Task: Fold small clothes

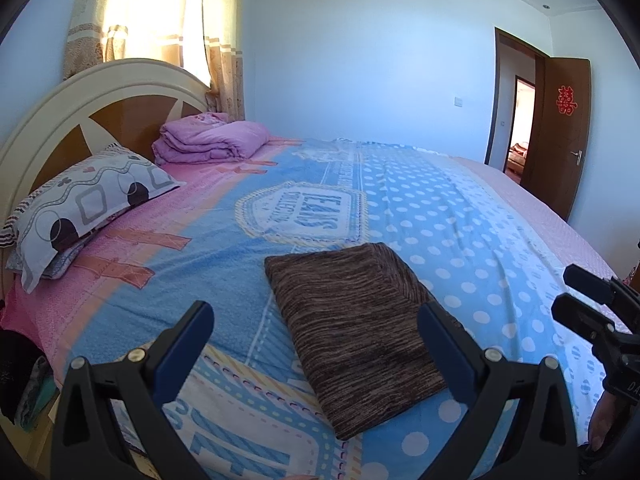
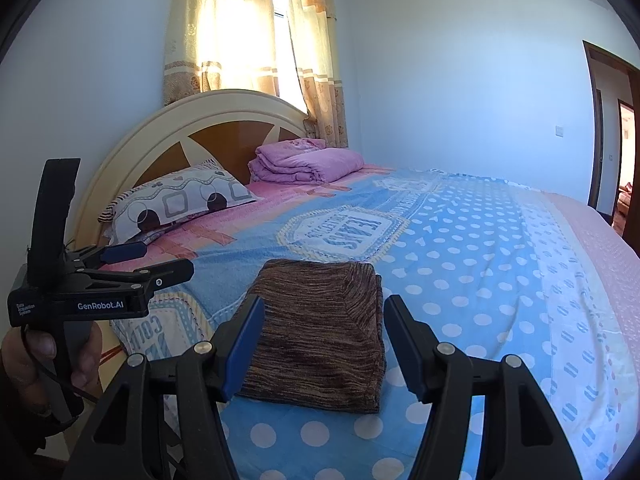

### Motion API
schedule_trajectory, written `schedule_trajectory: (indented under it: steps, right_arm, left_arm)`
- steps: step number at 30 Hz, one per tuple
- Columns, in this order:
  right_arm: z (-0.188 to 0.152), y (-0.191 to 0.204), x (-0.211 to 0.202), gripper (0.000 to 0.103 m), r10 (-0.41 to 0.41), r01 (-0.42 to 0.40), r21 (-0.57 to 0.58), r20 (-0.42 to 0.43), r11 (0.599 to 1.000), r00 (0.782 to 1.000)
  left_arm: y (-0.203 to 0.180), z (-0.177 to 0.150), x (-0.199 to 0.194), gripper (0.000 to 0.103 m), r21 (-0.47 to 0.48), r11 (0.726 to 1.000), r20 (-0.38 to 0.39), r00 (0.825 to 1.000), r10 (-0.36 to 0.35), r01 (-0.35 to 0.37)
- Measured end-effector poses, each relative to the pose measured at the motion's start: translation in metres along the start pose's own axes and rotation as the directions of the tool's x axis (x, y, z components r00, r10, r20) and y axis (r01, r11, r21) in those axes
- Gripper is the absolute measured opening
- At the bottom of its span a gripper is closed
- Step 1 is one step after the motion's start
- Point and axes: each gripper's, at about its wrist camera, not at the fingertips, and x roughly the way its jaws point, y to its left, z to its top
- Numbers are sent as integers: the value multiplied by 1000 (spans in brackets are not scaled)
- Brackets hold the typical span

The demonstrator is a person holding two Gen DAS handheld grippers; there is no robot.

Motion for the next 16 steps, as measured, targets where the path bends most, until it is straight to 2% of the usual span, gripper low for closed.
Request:
schedule_trajectory:
  steps: [5,9,16]
  right_arm:
    - [2,5,-4,63,6,-6,-11,14,1000,1000]
    - [1,9,-3,63,12,-12,-24,10,1000,1000]
    - [0,12,-2,63,15,-15,-29,0,999,1000]
  left_arm:
    - [9,4,1,103,-20,1000,3,1000,13,-13]
    - [13,4,-1,103,-14,999,24,999,48,-48]
    - [14,6,-3,103,2,998,46,997,61,-62]
